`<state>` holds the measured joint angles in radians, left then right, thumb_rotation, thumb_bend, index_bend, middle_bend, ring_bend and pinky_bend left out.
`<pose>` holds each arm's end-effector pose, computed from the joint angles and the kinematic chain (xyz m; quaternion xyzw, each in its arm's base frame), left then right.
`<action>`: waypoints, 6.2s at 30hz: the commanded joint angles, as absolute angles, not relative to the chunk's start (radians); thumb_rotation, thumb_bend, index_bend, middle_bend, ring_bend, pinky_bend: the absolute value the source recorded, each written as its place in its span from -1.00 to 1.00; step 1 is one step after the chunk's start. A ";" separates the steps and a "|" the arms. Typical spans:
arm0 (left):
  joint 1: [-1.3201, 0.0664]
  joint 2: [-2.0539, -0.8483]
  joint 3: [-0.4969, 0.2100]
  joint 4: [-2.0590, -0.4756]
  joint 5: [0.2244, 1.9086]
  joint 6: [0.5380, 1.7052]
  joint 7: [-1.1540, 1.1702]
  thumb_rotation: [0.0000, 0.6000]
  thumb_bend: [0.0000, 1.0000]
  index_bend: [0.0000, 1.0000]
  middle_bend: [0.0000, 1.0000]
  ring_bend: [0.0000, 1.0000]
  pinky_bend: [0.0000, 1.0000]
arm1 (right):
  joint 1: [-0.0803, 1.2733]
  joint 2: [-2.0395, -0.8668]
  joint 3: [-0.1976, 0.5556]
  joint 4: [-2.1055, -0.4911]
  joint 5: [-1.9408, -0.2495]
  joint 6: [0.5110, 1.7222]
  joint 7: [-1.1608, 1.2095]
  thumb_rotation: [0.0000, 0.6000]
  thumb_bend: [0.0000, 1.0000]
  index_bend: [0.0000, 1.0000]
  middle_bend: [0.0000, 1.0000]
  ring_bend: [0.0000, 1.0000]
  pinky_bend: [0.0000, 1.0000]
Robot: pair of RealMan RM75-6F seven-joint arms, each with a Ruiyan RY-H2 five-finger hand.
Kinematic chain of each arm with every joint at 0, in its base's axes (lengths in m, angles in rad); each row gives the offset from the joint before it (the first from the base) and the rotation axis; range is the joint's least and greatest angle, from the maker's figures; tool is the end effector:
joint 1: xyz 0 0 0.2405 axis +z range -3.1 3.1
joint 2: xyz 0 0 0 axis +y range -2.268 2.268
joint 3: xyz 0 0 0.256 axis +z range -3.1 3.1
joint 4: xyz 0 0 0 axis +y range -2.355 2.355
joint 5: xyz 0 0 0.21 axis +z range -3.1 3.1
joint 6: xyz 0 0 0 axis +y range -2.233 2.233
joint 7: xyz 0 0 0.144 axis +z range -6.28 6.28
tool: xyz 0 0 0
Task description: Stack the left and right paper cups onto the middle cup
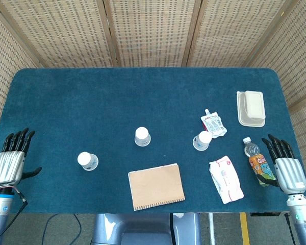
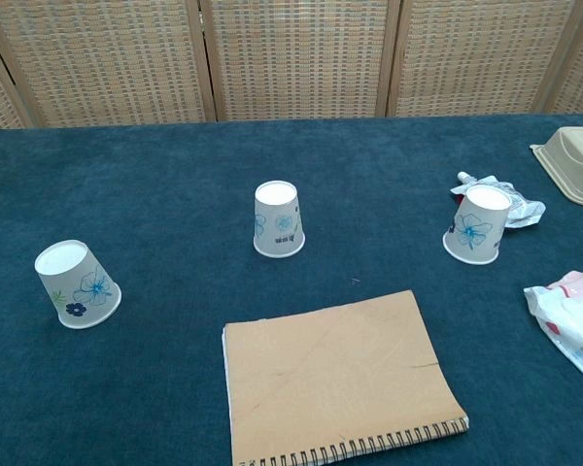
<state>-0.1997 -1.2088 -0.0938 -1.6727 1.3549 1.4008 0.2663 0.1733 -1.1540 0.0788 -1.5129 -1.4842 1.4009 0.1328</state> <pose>-0.2859 0.2213 0.1256 -0.6125 -0.3700 -0.3507 0.6041 -0.3146 -0.2168 0.1522 0.5980 -0.4031 0.4162 0.5538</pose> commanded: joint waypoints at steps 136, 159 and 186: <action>-1.058 -1.588 -0.320 -1.507 0.776 0.884 0.638 1.00 -0.50 -0.36 -1.00 -1.00 -0.99 | 0.186 -1.139 0.149 -1.392 -1.341 1.284 0.379 1.00 -0.88 -0.95 -1.00 -1.00 -1.00; -0.835 -1.361 -0.118 -1.771 0.855 1.177 0.589 1.00 -0.57 -0.74 -1.00 -1.00 -1.00 | 0.189 -1.146 0.141 -1.397 -1.364 1.279 0.362 1.00 -0.88 -0.86 -1.00 -1.00 -1.00; -0.437 -1.196 0.077 -1.767 1.171 1.460 0.366 1.00 -0.57 -0.75 -1.00 -1.00 -1.00 | 0.434 -1.229 0.234 -1.512 -1.262 1.039 0.004 1.00 -0.90 -0.53 -1.00 -1.00 -0.94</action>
<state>-0.4416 -1.1982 0.0831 -1.7740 1.1682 1.4695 0.3745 0.3853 -1.2052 0.2045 -1.4948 -1.3068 1.0911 0.0547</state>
